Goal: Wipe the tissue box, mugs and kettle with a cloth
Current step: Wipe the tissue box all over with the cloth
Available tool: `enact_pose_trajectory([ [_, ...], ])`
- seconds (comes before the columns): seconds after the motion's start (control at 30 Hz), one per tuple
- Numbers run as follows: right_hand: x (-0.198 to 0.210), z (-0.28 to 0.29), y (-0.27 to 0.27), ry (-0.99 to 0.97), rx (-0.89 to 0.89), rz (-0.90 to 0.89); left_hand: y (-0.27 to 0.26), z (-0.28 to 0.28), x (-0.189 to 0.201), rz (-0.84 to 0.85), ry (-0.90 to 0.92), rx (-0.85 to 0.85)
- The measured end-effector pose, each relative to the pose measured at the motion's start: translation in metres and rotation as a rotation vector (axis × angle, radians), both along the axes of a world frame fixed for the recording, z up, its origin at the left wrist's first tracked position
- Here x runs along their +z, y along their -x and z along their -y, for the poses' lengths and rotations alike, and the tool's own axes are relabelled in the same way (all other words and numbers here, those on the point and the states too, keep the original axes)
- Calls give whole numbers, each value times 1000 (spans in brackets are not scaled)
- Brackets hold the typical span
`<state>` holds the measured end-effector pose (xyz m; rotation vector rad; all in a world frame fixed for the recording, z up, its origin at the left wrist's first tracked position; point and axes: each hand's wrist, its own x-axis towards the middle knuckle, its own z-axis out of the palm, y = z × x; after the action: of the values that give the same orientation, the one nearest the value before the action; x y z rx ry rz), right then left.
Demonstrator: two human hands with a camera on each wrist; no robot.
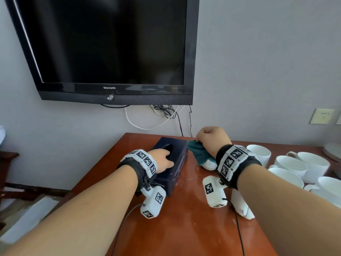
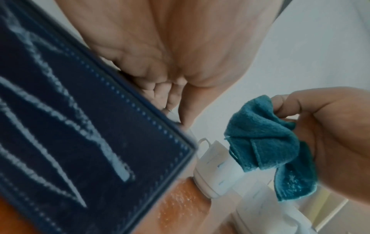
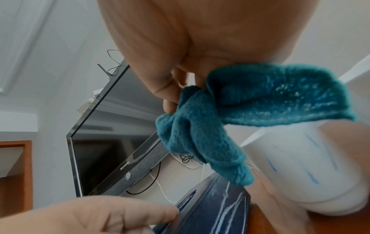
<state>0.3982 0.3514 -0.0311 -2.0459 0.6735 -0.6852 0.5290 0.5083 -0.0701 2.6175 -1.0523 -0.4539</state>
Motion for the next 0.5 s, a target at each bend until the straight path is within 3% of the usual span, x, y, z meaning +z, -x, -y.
enact_pose_trajectory([
  [0.1, 3, -1, -1, -19, -3, 28, -4, -9, 10, -98, 198, 65],
  [0.3, 5, -13, -7, 5, -4, 83, -27, -24, 0, -512, 728, 260],
  [0.5, 0, -25, -15, -50, 16, 96, -8, -41, -4, -711, 962, 384],
])
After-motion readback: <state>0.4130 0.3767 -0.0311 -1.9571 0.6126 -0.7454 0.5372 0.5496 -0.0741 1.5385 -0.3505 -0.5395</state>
